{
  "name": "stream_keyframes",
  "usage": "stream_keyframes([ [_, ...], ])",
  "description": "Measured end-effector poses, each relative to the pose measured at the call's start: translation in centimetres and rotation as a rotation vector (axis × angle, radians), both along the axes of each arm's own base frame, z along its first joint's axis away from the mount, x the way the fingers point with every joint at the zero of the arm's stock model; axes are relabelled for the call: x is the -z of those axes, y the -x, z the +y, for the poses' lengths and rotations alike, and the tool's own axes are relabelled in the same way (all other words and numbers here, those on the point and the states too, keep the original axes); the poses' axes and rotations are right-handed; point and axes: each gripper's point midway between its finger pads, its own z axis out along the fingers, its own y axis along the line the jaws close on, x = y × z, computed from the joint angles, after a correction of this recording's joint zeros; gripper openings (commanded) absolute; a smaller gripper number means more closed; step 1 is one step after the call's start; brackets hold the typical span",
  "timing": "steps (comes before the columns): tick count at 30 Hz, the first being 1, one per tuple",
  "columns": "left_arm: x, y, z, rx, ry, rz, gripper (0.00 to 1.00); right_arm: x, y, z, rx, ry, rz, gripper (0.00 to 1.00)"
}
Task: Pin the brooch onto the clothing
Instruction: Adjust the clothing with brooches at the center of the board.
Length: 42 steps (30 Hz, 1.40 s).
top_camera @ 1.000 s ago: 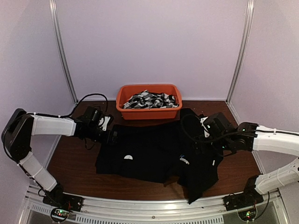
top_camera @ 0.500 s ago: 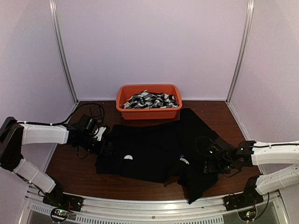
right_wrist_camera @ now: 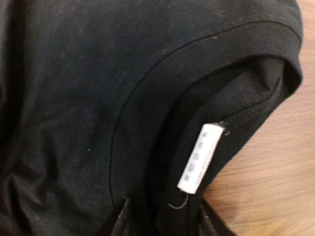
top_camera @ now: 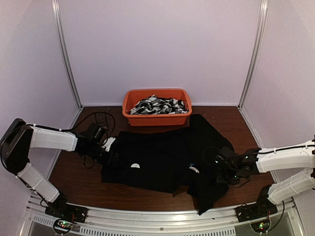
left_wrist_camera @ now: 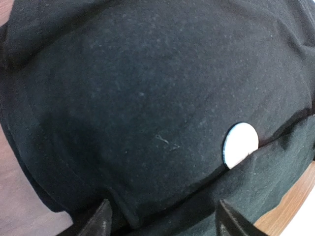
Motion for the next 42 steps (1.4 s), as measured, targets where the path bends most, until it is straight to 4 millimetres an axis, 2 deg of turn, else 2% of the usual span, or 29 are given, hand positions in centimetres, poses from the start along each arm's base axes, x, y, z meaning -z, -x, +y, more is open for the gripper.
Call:
stream_keyframes([
  [1, 0.0, 0.0, 0.0, 0.006, 0.000, 0.000, 0.60, 0.0, 0.0, 0.0, -0.004, 0.001, 0.000, 0.30],
  [3, 0.1, 0.2, -0.1, 0.018, -0.001, 0.007, 0.56, 0.0, 0.0, 0.1, -0.002, -0.006, 0.002, 0.16],
  [5, 0.2, 0.5, -0.1, 0.033, 0.000, 0.017, 0.45, 0.0, 0.1, 0.3, -0.003, -0.014, 0.005, 0.03],
  [6, 0.3, 0.8, -0.1, 0.040, 0.002, 0.025, 0.36, 0.1, 0.1, 0.3, -0.010, -0.015, 0.007, 0.00],
  [8, 0.4, 1.3, -0.3, 0.064, 0.005, 0.045, 0.18, 0.1, 0.2, 0.4, -0.005, -0.024, 0.014, 0.00],
  [12, 1.0, 2.2, -0.7, 0.103, -0.003, 0.079, 0.09, 0.1, 0.3, 0.4, -0.009, -0.021, 0.017, 0.00],
  [14, 1.1, 2.1, -0.7, 0.105, -0.011, 0.087, 0.00, -0.1, 0.3, 0.0, -0.003, 0.001, 0.020, 0.00],
  [18, 1.2, 1.9, -0.1, 0.096, -0.056, 0.090, 0.00, -1.6, -0.4, -0.9, 0.031, 0.039, -0.012, 0.00],
  [23, 1.1, 1.2, 2.0, 0.034, -0.081, 0.115, 0.00, -6.3, -2.8, -2.2, 0.107, 0.064, -0.131, 0.00],
  [27, 1.0, 0.3, 4.4, -0.041, -0.095, 0.127, 0.00, -9.2, -4.0, -4.4, 0.181, 0.087, -0.207, 0.00],
  [32, 0.4, -0.8, 6.3, -0.112, -0.084, 0.116, 0.00, -10.0, -4.0, -7.5, 0.245, 0.145, -0.215, 0.00],
  [38, -0.5, -1.0, 5.9, -0.113, -0.046, 0.101, 0.00, -10.2, -4.7, -9.5, 0.279, 0.183, -0.213, 0.00],
  [39, -0.5, -1.0, 5.7, -0.110, -0.037, 0.103, 0.02, -10.1, -4.9, -9.8, 0.274, 0.194, -0.209, 0.03],
  [42, -0.7, -0.9, 5.5, -0.106, -0.023, 0.105, 0.38, -9.2, -5.4, -9.7, 0.244, 0.227, -0.177, 0.31],
])
